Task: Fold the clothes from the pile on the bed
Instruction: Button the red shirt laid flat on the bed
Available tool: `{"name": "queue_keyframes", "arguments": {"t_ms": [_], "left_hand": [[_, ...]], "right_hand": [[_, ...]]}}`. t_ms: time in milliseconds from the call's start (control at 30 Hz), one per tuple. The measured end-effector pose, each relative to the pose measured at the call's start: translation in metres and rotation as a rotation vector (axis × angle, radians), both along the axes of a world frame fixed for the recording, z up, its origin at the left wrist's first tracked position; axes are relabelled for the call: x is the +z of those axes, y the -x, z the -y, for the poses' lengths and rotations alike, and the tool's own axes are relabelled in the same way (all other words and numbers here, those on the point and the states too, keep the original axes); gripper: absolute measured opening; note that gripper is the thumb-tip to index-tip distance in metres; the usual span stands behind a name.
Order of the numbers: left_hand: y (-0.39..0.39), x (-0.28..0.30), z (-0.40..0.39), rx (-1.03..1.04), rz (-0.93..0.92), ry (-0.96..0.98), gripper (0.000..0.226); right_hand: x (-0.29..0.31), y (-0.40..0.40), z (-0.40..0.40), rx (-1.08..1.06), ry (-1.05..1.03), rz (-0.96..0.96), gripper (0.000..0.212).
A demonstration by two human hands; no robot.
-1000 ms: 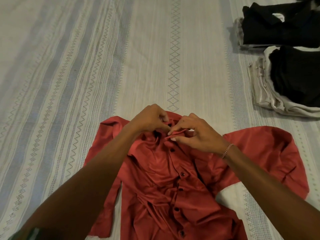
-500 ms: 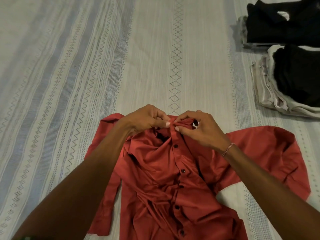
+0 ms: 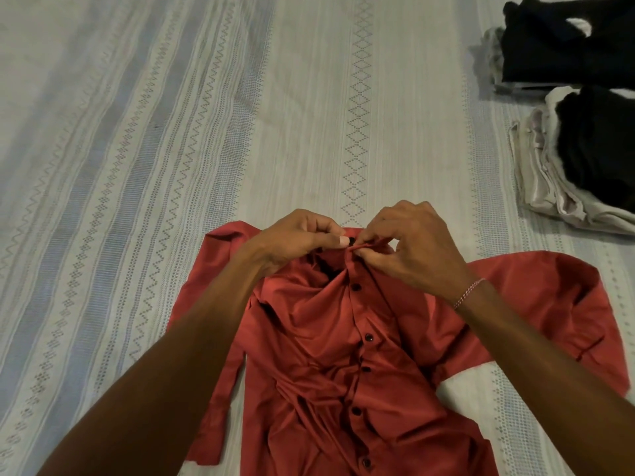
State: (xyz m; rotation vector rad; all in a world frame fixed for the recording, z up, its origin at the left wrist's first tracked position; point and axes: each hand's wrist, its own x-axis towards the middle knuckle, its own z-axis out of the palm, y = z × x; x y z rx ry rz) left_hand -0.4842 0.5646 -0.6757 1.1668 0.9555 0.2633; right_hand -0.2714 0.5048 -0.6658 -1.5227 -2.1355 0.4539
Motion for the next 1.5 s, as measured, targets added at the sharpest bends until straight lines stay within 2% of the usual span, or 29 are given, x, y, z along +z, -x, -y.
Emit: {"name": "queue_keyframes", "arguments": {"t_ms": [167, 433, 633, 833, 1167, 1300, 1500], "left_hand": [[0.001, -0.006, 0.002, 0.029, 0.021, -0.004, 0.015], [-0.001, -0.013, 0.006, 0.092, 0.034, -0.100, 0.011], [-0.003, -0.014, 0.012, 0.133, 0.040, -0.132, 0.014], [-0.002, -0.013, 0.016, 0.034, -0.027, -0.214, 0.016], [-0.005, -0.018, 0.020, -0.049, -0.149, -0.486, 0.005], [-0.009, -0.015, 0.026, -0.097, -0.159, -0.600, 0.005], [-0.010, -0.016, 0.025, -0.126, -0.179, -0.699, 0.004]], "right_hand": [[-0.002, 0.007, 0.001, -0.091, 0.082, -0.046, 0.007], [-0.012, 0.016, 0.009, -0.294, 0.162, -0.278, 0.011], [-0.020, 0.018, 0.017, -0.349, 0.183, -0.405, 0.011], [-0.023, 0.013, 0.021, -0.372, 0.293, -0.474, 0.012], [-0.026, 0.006, 0.021, -0.251, 0.436, -0.565, 0.015], [-0.023, -0.002, 0.021, -0.152, 0.535, -0.628, 0.008], [-0.025, -0.006, 0.021, -0.086, 0.542, -0.553, 0.008]]}}
